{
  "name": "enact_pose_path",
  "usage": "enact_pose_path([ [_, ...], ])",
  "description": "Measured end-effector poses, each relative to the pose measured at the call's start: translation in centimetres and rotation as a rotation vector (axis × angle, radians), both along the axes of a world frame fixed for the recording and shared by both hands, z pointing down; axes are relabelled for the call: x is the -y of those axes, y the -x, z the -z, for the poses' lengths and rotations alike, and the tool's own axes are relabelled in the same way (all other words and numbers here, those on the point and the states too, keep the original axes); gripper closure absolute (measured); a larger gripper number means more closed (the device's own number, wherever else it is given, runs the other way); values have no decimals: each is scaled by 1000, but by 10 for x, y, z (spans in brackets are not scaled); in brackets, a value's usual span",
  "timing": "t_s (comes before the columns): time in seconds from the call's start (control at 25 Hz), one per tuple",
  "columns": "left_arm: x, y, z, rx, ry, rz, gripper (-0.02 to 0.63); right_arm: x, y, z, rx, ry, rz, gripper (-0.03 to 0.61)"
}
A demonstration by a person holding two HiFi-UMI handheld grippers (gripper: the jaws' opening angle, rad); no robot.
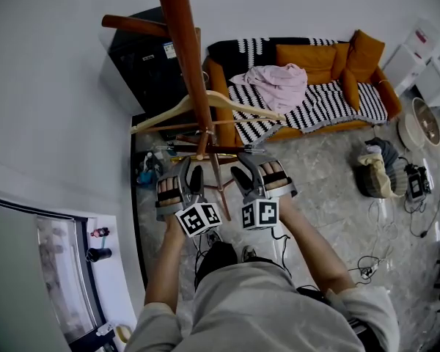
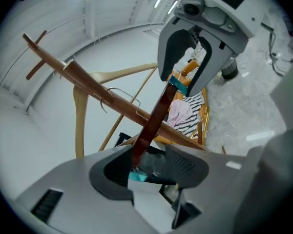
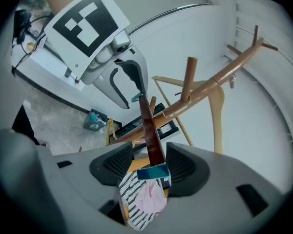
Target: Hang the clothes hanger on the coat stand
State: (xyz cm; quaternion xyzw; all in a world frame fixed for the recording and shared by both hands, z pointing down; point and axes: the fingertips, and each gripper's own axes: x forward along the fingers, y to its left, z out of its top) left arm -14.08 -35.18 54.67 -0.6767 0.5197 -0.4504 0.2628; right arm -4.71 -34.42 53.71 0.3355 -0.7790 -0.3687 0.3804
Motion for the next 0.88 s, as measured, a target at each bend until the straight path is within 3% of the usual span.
enact_pose_path([
  [0.24,-16,-3,9,-261,17,40,405,-15,-8,11,287,151,-23,368],
  [0.4,-26,-4,17,-530,20,90,419,-23,-16,19,533,315,-67,379],
  [0.56,-40,-4,33,-792,-15,154,583,-26,-30,30,697,356,-133,534],
  [0.88,-68,-17,39,-997,-5,195,604,-36,-55,39,916,424,-162,574],
])
